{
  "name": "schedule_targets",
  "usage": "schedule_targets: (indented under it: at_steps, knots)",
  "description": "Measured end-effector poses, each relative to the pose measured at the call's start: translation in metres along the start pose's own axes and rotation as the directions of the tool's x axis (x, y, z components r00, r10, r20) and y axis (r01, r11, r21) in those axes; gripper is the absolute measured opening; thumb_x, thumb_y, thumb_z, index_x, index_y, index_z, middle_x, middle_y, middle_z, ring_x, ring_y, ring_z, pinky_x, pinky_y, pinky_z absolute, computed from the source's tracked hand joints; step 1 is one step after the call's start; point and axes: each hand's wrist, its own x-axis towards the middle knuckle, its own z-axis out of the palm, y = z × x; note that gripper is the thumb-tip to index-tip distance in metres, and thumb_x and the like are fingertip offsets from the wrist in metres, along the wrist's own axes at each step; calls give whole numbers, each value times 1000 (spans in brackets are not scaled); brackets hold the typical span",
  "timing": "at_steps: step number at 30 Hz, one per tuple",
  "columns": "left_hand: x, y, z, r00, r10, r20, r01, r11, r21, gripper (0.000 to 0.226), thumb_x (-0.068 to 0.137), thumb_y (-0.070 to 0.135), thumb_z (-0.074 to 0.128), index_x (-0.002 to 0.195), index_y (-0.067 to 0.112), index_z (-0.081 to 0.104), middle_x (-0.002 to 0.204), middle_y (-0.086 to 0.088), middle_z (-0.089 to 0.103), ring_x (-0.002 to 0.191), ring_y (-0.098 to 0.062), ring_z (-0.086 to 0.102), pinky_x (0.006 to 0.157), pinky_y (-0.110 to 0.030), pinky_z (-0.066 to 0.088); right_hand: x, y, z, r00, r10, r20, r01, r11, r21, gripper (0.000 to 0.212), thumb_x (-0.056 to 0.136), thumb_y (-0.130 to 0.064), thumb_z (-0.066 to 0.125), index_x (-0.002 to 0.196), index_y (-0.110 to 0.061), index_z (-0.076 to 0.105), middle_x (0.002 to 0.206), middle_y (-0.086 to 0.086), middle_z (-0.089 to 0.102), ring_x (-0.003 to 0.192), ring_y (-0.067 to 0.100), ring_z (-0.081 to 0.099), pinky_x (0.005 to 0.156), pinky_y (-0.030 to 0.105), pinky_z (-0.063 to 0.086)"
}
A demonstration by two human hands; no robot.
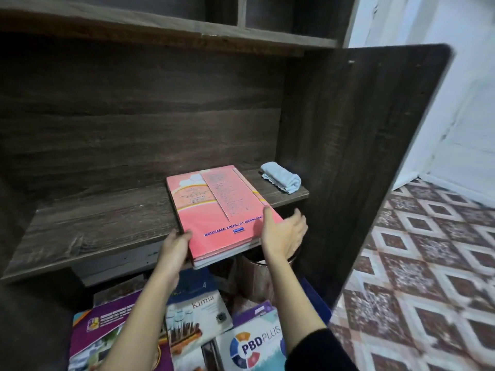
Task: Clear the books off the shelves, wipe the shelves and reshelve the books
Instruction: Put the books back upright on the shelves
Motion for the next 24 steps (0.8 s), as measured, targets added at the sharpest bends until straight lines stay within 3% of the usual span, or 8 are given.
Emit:
schedule_targets:
  at_steps: [1,3,7,9,12,14,19,24]
  knots:
    - [3,0,-2,1000,-8,-1,8,1000,-2,41,96,17,48,136,9,44,132,-6,55,116,-25,55,102,-42,41,6,-3,-2,996,-77,51,83,989,-121,80,87,-46,59,148,-7,24,155,13,24,146,30,11,116,41,13]
    - [8,-3,-2,1000,-19,3,19,1000,-22,42,96,17,48,137,9,45,132,-7,56,118,-24,53,106,-44,37,17,-7,-3,970,-156,186,207,931,-300,82,87,-51,56,148,-8,23,156,11,24,146,31,11,117,44,12]
    - [7,-6,3,999,-34,19,34,998,-46,35,99,10,42,133,8,49,122,-7,59,104,-19,55,90,-31,39,28,-19,3,908,-97,408,270,879,-393,107,73,-63,68,151,-11,16,151,9,35,140,30,27,113,45,25]
    - [7,-6,8,1000,-30,5,31,998,-49,34,99,7,42,132,8,50,123,-10,59,101,-20,55,86,-29,39,32,-25,6,882,-40,470,274,855,-440,108,69,-60,74,149,-12,19,143,12,45,134,31,37,107,43,34]
    - [13,-6,12,999,-36,-1,36,996,-77,31,98,7,43,128,8,53,117,-10,60,97,-18,54,83,-26,40,35,-29,12,872,-22,489,290,828,-480,90,69,-53,79,136,-13,36,138,15,45,130,33,39,105,42,35]
    - [15,-6,14,1000,-27,-10,26,997,-78,28,98,9,45,125,7,55,112,-9,60,96,-19,55,76,-25,43,36,-31,15,872,-22,488,287,831,-476,87,68,-50,80,135,-15,37,138,16,42,129,33,37,106,42,33]
    - [14,-7,22,998,6,-58,-10,997,-78,29,98,13,48,125,3,55,121,-15,61,107,-26,59,98,-35,44,40,-32,15,878,0,479,255,847,-467,87,66,-43,84,136,-24,35,140,16,41,131,34,34,106,43,29]
    - [14,-7,20,995,0,-104,-5,999,-45,31,96,-2,45,125,1,55,119,-13,60,103,-26,58,98,-34,42,39,-36,18,882,16,470,241,843,-481,86,65,-41,86,134,-23,38,139,14,41,130,32,34,106,42,30]
